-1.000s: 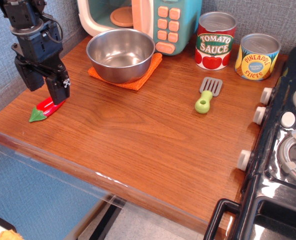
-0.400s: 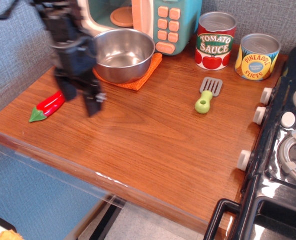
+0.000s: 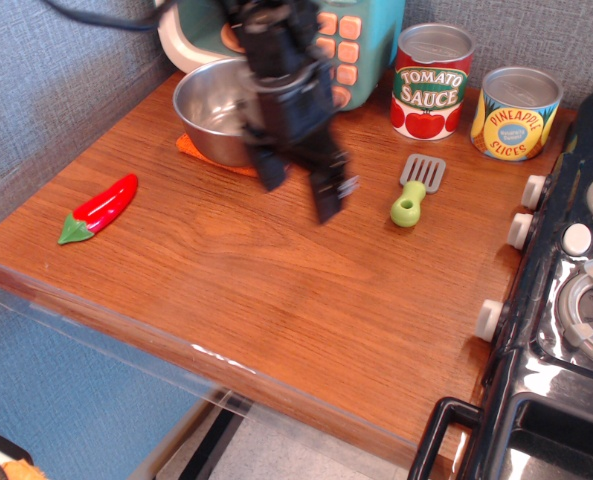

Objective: Move the green spatula next to the pepper.

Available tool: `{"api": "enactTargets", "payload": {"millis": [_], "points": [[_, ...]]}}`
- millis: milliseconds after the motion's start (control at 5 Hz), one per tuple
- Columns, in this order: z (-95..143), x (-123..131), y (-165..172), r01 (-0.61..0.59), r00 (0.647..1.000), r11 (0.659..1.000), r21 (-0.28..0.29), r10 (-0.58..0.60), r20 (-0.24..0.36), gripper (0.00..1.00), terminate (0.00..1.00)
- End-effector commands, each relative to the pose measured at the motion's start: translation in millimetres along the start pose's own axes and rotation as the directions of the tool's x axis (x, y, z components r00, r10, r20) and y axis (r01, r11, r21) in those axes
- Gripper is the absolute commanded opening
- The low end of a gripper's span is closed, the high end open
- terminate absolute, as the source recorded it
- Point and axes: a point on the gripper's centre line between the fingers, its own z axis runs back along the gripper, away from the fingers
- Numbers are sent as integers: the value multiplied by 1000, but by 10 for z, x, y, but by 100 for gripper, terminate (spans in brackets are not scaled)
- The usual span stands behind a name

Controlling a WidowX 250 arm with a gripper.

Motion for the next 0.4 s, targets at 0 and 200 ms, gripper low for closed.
{"api": "enactTargets", "payload": {"millis": [0,200], "points": [[-46,635,-148,-177,980,981,-74,183,82,100,0],[-186,691,-168,-222,973,973,-65,225,49,100,0]]}}
